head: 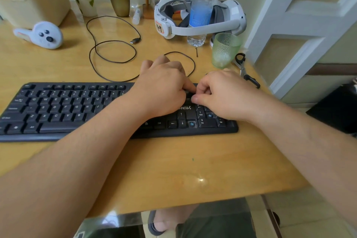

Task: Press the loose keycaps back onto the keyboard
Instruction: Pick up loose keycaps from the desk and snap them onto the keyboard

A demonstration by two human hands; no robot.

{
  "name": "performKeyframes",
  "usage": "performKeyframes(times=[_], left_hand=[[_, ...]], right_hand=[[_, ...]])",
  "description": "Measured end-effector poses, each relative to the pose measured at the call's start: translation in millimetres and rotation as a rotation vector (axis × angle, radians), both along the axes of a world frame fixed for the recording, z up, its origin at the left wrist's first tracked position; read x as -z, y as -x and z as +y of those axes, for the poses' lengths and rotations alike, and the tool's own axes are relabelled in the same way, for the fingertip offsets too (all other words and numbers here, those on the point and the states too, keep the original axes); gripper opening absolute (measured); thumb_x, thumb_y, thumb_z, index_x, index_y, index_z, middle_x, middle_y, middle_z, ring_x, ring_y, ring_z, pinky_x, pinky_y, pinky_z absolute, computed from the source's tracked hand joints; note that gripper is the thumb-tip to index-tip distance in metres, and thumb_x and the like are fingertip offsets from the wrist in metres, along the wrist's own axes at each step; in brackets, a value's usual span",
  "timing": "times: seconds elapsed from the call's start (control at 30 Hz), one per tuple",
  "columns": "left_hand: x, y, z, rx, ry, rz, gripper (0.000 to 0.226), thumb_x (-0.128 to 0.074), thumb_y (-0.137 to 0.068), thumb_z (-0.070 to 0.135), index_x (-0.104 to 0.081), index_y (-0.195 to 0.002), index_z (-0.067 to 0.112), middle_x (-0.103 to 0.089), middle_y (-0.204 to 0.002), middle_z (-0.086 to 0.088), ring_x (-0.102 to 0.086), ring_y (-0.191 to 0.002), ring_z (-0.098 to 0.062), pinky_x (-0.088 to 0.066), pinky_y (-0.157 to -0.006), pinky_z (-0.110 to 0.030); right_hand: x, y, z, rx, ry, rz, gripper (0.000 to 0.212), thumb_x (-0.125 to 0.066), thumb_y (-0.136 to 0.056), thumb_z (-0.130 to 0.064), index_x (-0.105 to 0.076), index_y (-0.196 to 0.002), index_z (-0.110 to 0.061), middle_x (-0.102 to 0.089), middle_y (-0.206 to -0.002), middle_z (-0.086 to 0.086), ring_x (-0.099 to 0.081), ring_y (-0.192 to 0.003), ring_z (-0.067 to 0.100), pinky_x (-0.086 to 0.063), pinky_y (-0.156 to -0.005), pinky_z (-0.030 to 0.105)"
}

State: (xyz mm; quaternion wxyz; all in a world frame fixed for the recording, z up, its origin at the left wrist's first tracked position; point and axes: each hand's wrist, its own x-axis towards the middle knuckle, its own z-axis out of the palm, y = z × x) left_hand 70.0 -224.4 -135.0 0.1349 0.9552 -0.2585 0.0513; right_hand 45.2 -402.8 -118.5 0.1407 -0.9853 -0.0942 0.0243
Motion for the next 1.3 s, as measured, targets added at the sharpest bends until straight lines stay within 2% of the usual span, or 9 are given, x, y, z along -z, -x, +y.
performKeyframes(times=[0.3, 0.47, 0.57, 0.63, 0.7, 0.77, 0.97, 1.13, 1.3], left_hand=[[2, -2, 2, 0.003, 0.081, 0.010, 0.049, -0.050, -0.089, 0.021, -0.070, -0.114, 0.057, -0.057, -0.112, 0.018, -0.040, -0.118, -0.020, -0.031, -0.097, -0.044], [5, -6, 7, 0.103, 0.299, -0.069, 0.022, -0.074, -0.087, 0.048, -0.064, -0.107, 0.044, -0.066, -0.095, 0.023, -0.053, -0.108, -0.014, -0.041, -0.097, -0.043], [3, -5, 6, 0.172, 0.420, -0.137, 0.025, -0.084, -0.081, 0.044, -0.068, -0.097, 0.033, -0.062, -0.083, 0.026, -0.055, -0.093, 0.001, -0.041, -0.087, -0.023], [2, -5, 6, 0.160, 0.445, -0.180, 0.023, -0.087, -0.080, 0.040, -0.073, -0.093, 0.028, -0.055, -0.078, 0.031, -0.052, -0.087, 0.005, -0.034, -0.081, -0.005], [2, -5, 7, 0.159, 0.432, -0.176, 0.023, -0.088, -0.079, 0.040, -0.074, -0.092, 0.028, -0.054, -0.076, 0.033, -0.054, -0.078, 0.010, -0.034, -0.077, 0.000], [1, -4, 8, 0.172, 0.421, -0.149, 0.021, -0.086, -0.080, 0.043, -0.074, -0.090, 0.029, -0.059, -0.076, 0.028, -0.056, -0.077, 0.014, -0.036, -0.076, -0.001], [2, 4, 2, 0.230, 0.415, -0.149, 0.015, -0.083, -0.080, 0.039, -0.071, -0.083, 0.030, -0.070, -0.076, 0.014, -0.066, -0.077, -0.005, -0.050, -0.078, -0.022], [3, 4, 2, 0.234, 0.419, -0.145, 0.015, -0.083, -0.079, 0.038, -0.069, -0.082, 0.033, -0.069, -0.075, 0.015, -0.065, -0.075, -0.003, -0.049, -0.075, -0.020], [1, -3, 8, 0.232, 0.364, -0.074, 0.020, -0.089, -0.078, 0.039, -0.075, -0.091, 0.035, -0.066, -0.078, 0.024, -0.056, -0.076, 0.022, -0.037, -0.074, 0.000]], right_hand=[[21, 0, -16, -0.171, 0.007, -0.188, 0.010, -0.064, -0.098, -0.038, -0.071, -0.097, -0.031, -0.057, -0.096, -0.010, -0.047, -0.100, 0.016, -0.043, -0.092, 0.044], [3, -14, -22, 0.067, -0.590, -0.014, 0.014, -0.072, -0.097, -0.022, -0.072, -0.083, -0.027, -0.075, -0.074, -0.006, -0.070, -0.078, 0.013, -0.054, -0.081, 0.035], [-1, -15, -21, 0.069, -0.782, 0.117, 0.012, -0.071, -0.096, -0.012, -0.070, -0.085, -0.017, -0.072, -0.064, -0.003, -0.063, -0.062, 0.004, -0.050, -0.062, 0.017], [-2, -14, -20, 0.049, -0.762, 0.147, 0.011, -0.070, -0.096, -0.010, -0.070, -0.085, -0.013, -0.072, -0.063, -0.003, -0.060, -0.057, 0.001, -0.046, -0.055, 0.012], [-6, -12, -23, 0.031, -0.754, 0.204, 0.007, -0.071, -0.094, -0.007, -0.072, -0.087, -0.010, -0.074, -0.068, -0.001, -0.060, -0.060, 0.003, -0.047, -0.057, 0.012], [-13, -11, -27, 0.019, -0.727, 0.269, 0.007, -0.075, -0.089, -0.005, -0.074, -0.091, -0.011, -0.077, -0.077, 0.003, -0.064, -0.070, 0.009, -0.053, -0.064, 0.015], [-30, -11, -31, -0.095, -0.449, 0.278, 0.013, -0.083, -0.084, -0.020, -0.080, -0.096, -0.016, -0.079, -0.097, 0.009, -0.072, -0.088, 0.021, -0.056, -0.094, 0.038], [-36, -13, -30, -0.173, -0.336, 0.279, 0.014, -0.083, -0.084, -0.024, -0.080, -0.097, -0.020, -0.077, -0.091, 0.004, -0.062, -0.077, 0.008, -0.056, -0.088, 0.041], [-30, -19, -34, -0.155, -0.367, 0.308, 0.013, -0.083, -0.085, -0.020, -0.080, -0.098, -0.019, -0.076, -0.089, 0.009, -0.062, -0.078, 0.010, -0.055, -0.087, 0.036]])
